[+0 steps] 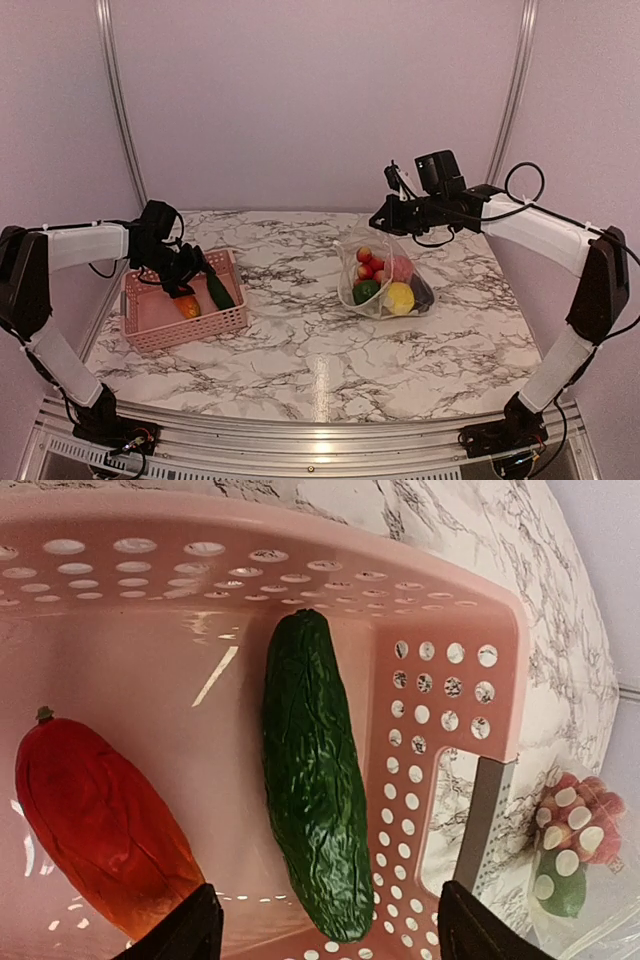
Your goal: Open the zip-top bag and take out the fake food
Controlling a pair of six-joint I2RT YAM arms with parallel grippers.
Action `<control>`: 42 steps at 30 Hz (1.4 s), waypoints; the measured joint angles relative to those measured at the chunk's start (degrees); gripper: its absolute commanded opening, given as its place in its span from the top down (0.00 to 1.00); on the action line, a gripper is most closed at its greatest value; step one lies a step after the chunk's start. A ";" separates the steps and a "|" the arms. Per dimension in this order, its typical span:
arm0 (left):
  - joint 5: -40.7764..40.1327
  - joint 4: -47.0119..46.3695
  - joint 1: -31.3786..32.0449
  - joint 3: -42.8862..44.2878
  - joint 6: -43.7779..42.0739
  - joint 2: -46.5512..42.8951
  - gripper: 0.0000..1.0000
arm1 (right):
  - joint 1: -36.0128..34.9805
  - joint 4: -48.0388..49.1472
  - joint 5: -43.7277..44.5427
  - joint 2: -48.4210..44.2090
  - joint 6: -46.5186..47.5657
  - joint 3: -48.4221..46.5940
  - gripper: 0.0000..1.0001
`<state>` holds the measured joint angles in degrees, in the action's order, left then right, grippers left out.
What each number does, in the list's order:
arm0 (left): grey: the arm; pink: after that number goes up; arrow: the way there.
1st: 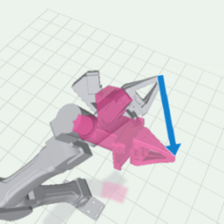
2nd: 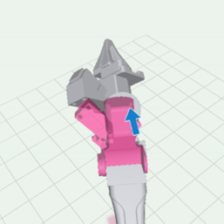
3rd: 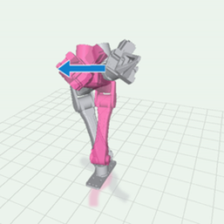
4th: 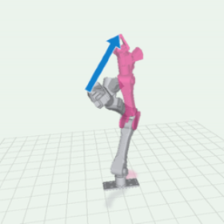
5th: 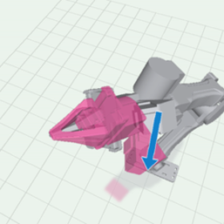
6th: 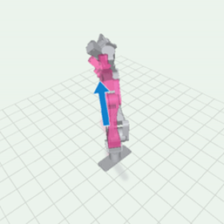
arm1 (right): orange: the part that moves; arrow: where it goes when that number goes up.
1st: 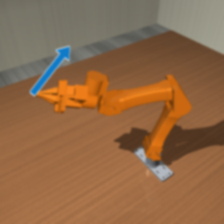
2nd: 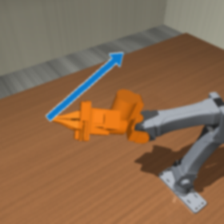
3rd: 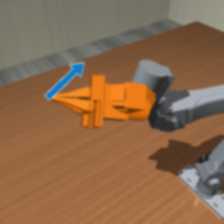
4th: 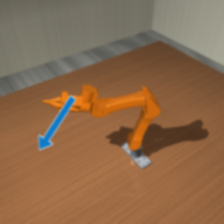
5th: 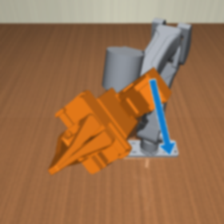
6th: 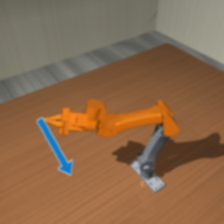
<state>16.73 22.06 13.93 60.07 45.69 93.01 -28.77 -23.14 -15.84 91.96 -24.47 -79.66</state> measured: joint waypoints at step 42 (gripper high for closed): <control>2.27 -30.69 35.87 17.16 6.10 19.74 0.31 | -3.54 6.49 -11.23 8.17 0.46 5.64 1.00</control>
<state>19.00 -8.62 49.80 77.23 51.79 112.75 -32.32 -16.64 -27.07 100.14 -24.01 -74.02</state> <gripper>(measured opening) 0.588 0.005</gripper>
